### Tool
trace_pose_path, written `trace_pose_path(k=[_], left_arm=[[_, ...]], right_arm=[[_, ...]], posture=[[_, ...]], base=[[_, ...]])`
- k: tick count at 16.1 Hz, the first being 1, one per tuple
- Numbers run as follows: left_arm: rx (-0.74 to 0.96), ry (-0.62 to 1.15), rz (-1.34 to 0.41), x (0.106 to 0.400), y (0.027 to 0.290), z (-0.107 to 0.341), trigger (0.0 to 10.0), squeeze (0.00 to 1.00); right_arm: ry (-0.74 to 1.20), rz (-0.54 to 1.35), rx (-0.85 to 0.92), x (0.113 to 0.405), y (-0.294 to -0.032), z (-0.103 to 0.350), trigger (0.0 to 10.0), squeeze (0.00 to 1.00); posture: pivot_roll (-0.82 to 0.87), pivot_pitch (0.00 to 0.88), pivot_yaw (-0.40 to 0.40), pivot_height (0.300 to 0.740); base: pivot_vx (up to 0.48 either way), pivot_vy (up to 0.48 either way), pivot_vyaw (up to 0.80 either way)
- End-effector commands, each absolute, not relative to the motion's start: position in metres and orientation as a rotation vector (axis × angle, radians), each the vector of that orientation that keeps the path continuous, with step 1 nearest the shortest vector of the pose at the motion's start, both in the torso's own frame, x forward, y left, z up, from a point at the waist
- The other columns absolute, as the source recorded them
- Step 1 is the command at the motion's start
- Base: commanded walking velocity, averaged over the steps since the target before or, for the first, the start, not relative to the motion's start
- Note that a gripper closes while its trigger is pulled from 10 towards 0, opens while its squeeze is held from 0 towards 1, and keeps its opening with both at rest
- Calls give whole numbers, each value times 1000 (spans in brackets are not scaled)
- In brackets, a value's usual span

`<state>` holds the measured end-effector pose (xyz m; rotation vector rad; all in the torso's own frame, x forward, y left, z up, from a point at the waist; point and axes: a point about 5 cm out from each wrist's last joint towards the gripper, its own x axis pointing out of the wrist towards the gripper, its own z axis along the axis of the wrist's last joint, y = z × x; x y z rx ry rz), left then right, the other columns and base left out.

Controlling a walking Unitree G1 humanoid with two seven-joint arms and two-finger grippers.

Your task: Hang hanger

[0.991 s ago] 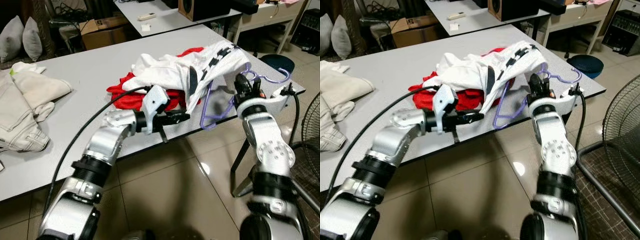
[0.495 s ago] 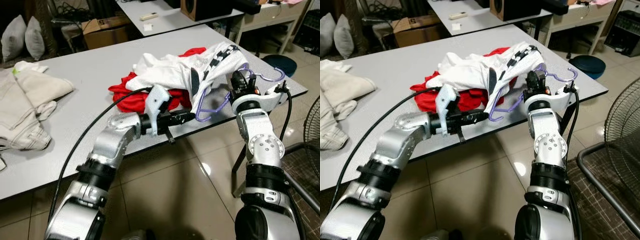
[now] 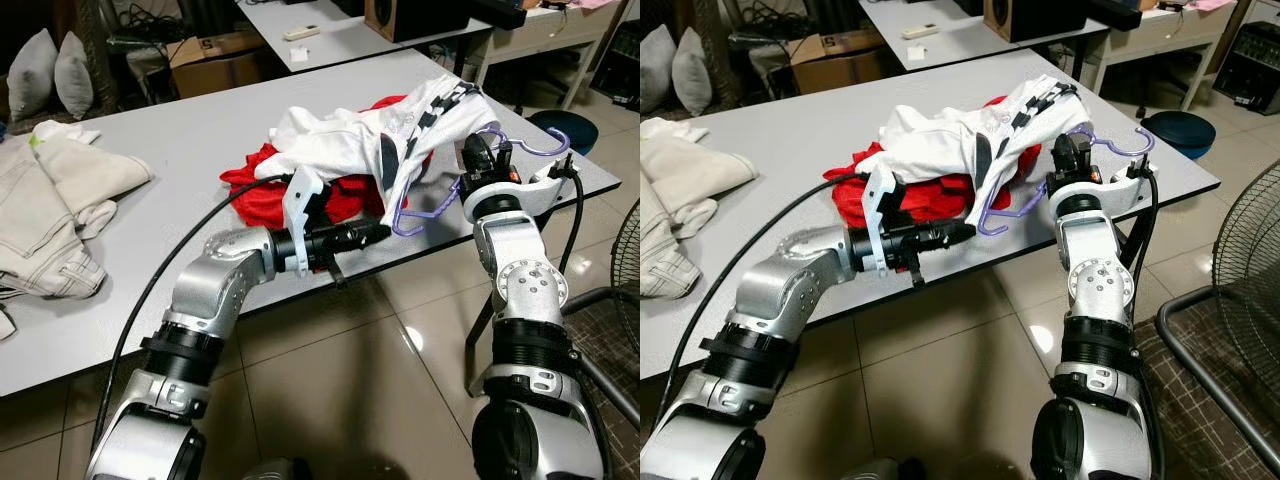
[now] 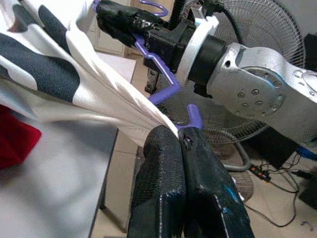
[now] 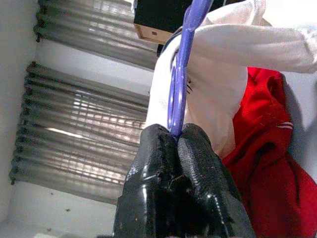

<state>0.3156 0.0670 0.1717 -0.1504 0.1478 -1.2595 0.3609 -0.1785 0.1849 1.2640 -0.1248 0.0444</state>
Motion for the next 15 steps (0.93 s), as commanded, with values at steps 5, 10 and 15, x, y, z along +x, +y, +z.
trace_pose_path(k=[5,10,15], left_arm=[[-192,174,-1443,294,51,175,0,0],[-257,138,-1471,288,37,189,0,0],[-261,153,-1554,272,9,192,0,0]], right_arm=[[-261,-75,1266,369,-205,203,10000,0],[-254,-108,1249,373,-206,200,10000,0],[-254,-130,1272,378,-199,202,10000,0]], posture=[[-87,0,118,740],[-87,0,117,740],[-89,0,122,740]], base=[[0,0,0],[0,0,0],[0,0,0]])
